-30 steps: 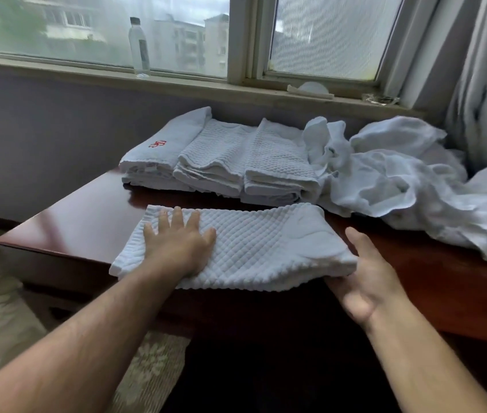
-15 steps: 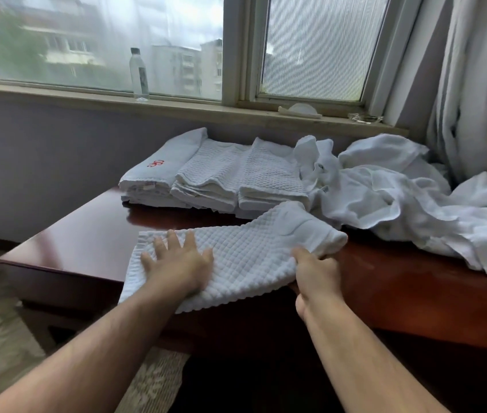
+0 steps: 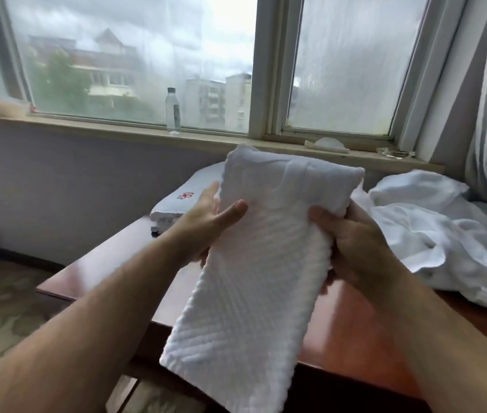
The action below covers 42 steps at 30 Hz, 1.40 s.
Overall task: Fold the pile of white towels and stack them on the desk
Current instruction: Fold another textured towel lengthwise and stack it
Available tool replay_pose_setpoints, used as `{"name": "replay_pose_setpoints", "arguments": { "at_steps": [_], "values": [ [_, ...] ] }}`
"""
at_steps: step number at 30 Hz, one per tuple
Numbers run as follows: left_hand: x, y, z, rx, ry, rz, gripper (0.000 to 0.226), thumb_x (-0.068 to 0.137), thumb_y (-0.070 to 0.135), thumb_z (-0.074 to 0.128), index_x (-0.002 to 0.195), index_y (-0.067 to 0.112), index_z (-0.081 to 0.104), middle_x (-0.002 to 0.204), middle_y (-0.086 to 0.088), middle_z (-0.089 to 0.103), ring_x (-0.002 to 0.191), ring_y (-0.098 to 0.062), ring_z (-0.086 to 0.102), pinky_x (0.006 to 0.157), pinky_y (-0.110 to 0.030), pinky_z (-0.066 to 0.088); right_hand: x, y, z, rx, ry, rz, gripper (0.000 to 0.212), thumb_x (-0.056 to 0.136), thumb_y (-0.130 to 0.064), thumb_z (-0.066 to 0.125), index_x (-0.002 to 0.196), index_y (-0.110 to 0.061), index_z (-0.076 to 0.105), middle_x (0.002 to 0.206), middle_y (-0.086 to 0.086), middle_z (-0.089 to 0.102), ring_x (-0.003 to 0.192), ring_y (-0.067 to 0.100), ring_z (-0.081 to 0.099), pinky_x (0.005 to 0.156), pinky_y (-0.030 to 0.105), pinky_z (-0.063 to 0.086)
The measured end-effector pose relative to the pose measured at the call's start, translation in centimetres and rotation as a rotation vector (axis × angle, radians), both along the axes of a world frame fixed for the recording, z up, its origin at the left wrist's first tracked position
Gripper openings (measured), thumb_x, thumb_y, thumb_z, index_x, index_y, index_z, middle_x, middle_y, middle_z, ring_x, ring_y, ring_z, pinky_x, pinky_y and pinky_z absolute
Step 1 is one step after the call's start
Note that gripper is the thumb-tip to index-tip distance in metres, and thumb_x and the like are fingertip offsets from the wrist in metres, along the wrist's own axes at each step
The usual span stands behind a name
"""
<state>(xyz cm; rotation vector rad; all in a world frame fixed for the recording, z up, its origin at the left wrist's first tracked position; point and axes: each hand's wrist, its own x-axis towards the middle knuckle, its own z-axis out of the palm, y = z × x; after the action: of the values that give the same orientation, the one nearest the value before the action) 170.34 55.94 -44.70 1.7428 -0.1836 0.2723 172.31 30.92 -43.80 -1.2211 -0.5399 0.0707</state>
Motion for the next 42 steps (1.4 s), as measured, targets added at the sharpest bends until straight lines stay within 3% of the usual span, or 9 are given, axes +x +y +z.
{"name": "replay_pose_setpoints", "arguments": {
  "at_steps": [2,6,9,13,16,27,32,36,42],
  "values": [
    [0.3,0.9,0.5,-0.107,-0.005,-0.014,0.061,0.083,0.050,0.075,0.134,0.025,0.054,0.106,0.003,0.076,0.091,-0.014,0.075,0.059,-0.028,0.059,1.0,1.0,0.8,-0.025,-0.012,0.053,0.014,0.094,-0.016,0.066,0.099,-0.024,0.076,0.090,0.010,0.077,0.071,0.027,0.075,0.053,0.034,0.058],
    [0.9,2.3,0.6,-0.215,0.093,0.085,0.067,0.062,0.074,0.075,0.115,0.035,0.064,0.103,-0.003,0.076,0.086,-0.028,0.075,0.062,-0.048,0.058,2.9,3.4,1.9,-0.032,0.018,0.103,0.020,0.084,-0.024,0.076,0.104,-0.021,0.077,0.105,0.015,0.076,0.092,0.032,0.075,0.069,0.037,0.061],
    [2.0,3.0,0.4,-0.365,-0.069,0.160,0.074,0.068,0.066,0.077,0.124,0.019,0.061,0.119,-0.019,0.070,0.109,-0.042,0.068,0.087,-0.065,0.055,4.2,4.7,1.3,-0.010,0.073,0.160,0.034,0.079,-0.029,0.083,0.110,-0.017,0.075,0.109,0.018,0.075,0.094,0.035,0.074,0.072,0.042,0.061],
    [3.8,3.5,-1.1,-0.361,-0.174,0.303,0.064,0.070,0.061,0.080,0.108,0.013,0.060,0.099,-0.015,0.071,0.086,-0.029,0.068,0.085,-0.058,0.056,5.5,5.8,-2.7,0.011,0.325,0.382,0.057,0.086,-0.035,0.078,0.134,-0.009,0.062,0.127,0.025,0.066,0.111,0.040,0.067,0.088,0.050,0.057],
    [5.1,4.4,-2.3,-0.367,-0.142,0.352,0.054,0.073,0.058,0.081,0.103,0.018,0.060,0.089,-0.009,0.073,0.078,-0.022,0.068,0.076,-0.048,0.058,5.7,6.5,-5.4,-0.090,0.389,0.534,0.044,0.094,-0.026,0.068,0.133,-0.006,0.063,0.134,0.023,0.063,0.122,0.037,0.063,0.094,0.044,0.055],
    [8.5,7.1,-3.7,-0.356,0.059,0.392,0.066,0.071,0.065,0.074,0.110,0.013,0.064,0.099,-0.006,0.078,0.088,-0.021,0.075,0.068,-0.032,0.059,8.0,10.6,-6.8,-0.011,0.452,0.339,0.033,0.084,-0.009,0.073,0.116,0.000,0.071,0.118,0.026,0.070,0.105,0.041,0.071,0.077,0.044,0.061],
    [9.0,8.1,-4.1,-0.418,0.125,0.096,0.050,0.088,0.056,0.068,0.120,0.018,0.070,0.125,-0.015,0.070,0.114,-0.034,0.068,0.096,-0.048,0.054,10.5,10.7,-4.3,0.008,0.380,0.284,0.021,0.084,-0.013,0.073,0.104,-0.008,0.076,0.113,0.021,0.073,0.100,0.038,0.073,0.073,0.042,0.062],
    [8.6,7.9,-5.8,-0.492,0.315,-0.066,0.053,0.077,0.047,0.081,0.117,0.015,0.073,0.128,-0.016,0.068,0.115,-0.033,0.067,0.086,-0.040,0.059,13.0,10.4,-2.9,0.053,0.388,0.175,0.012,0.092,-0.009,0.067,0.093,-0.011,0.078,0.107,0.020,0.075,0.094,0.038,0.075,0.068,0.043,0.062],
    [8.2,8.6,-7.2,-0.412,0.416,-0.303,0.063,0.080,0.037,0.084,0.135,0.023,0.059,0.139,-0.014,0.061,0.127,-0.035,0.059,0.098,-0.043,0.054,16.8,10.8,-0.8,0.102,0.370,0.017,0.020,0.094,-0.006,0.065,0.114,-0.003,0.066,0.100,0.018,0.077,0.088,0.035,0.076,0.063,0.041,0.062]
  ]
}}
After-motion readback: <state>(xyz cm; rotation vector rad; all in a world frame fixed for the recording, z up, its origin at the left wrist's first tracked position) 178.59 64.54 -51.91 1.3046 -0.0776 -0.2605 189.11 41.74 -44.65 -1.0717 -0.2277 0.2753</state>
